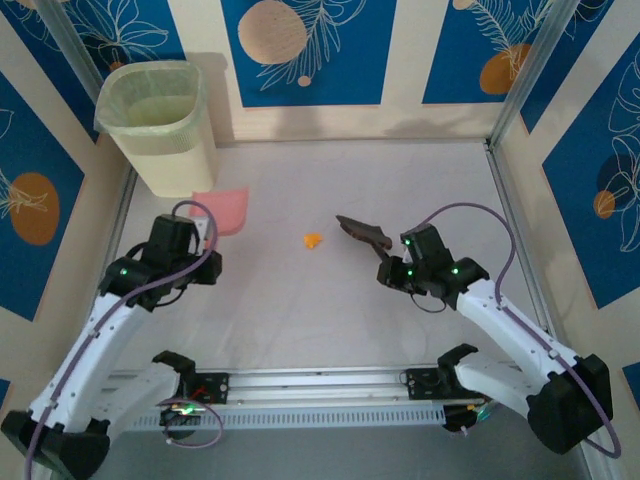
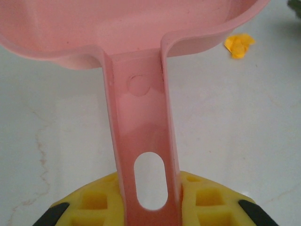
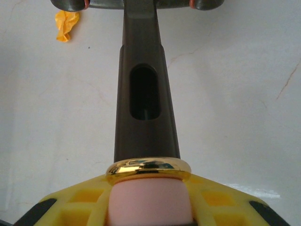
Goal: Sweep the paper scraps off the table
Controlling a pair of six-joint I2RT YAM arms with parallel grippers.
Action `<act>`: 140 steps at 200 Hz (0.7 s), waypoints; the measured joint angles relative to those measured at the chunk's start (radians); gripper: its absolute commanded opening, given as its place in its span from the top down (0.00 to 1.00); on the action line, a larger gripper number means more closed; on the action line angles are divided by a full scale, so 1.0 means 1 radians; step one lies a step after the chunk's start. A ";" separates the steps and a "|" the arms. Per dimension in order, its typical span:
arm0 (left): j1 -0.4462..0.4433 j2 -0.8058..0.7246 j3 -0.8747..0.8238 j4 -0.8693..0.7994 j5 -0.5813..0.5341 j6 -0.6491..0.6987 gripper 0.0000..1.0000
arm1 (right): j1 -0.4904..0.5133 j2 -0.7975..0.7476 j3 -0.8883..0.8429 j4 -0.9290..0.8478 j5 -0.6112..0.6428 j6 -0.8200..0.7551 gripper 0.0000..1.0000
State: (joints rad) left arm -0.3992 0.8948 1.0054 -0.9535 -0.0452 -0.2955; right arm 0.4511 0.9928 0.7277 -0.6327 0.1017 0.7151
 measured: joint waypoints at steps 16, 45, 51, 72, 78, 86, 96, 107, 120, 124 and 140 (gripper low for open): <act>-0.113 0.037 0.032 -0.028 -0.027 -0.033 1.00 | -0.018 0.017 0.034 -0.014 -0.016 0.000 1.00; -0.340 0.090 0.062 -0.028 -0.105 -0.099 1.00 | -0.026 0.043 0.080 -0.035 -0.029 -0.003 1.00; -0.385 0.103 0.061 -0.024 -0.119 -0.117 1.00 | -0.026 0.051 0.088 -0.039 -0.031 -0.003 1.00; -0.497 0.151 0.033 0.027 -0.153 -0.165 1.00 | -0.026 0.083 0.123 -0.057 -0.038 -0.003 1.00; -0.515 0.169 0.019 0.045 -0.159 -0.177 1.00 | -0.026 0.095 0.136 -0.065 -0.039 -0.002 1.00; -0.535 0.197 -0.001 0.071 -0.166 -0.191 1.00 | -0.026 0.112 0.154 -0.072 -0.041 -0.002 1.00; -0.549 0.234 -0.030 0.105 -0.167 -0.204 1.00 | -0.026 0.131 0.178 -0.081 -0.043 -0.003 1.00; -0.558 0.273 -0.060 0.137 -0.168 -0.211 1.00 | -0.023 0.149 0.206 -0.095 -0.042 -0.002 1.00; -0.561 0.317 -0.097 0.179 -0.167 -0.212 1.00 | -0.015 0.168 0.240 -0.111 -0.042 -0.003 1.00; -0.561 0.330 -0.109 0.192 -0.167 -0.212 1.00 | -0.013 0.173 0.249 -0.115 -0.041 -0.003 1.00; -0.561 0.376 -0.139 0.229 -0.166 -0.210 1.00 | -0.003 0.201 0.298 -0.140 -0.039 -0.007 1.00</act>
State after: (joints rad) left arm -0.9600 1.2709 0.8665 -0.7246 -0.2111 -0.5056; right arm 0.4484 1.1942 1.0260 -0.7731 0.0631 0.7082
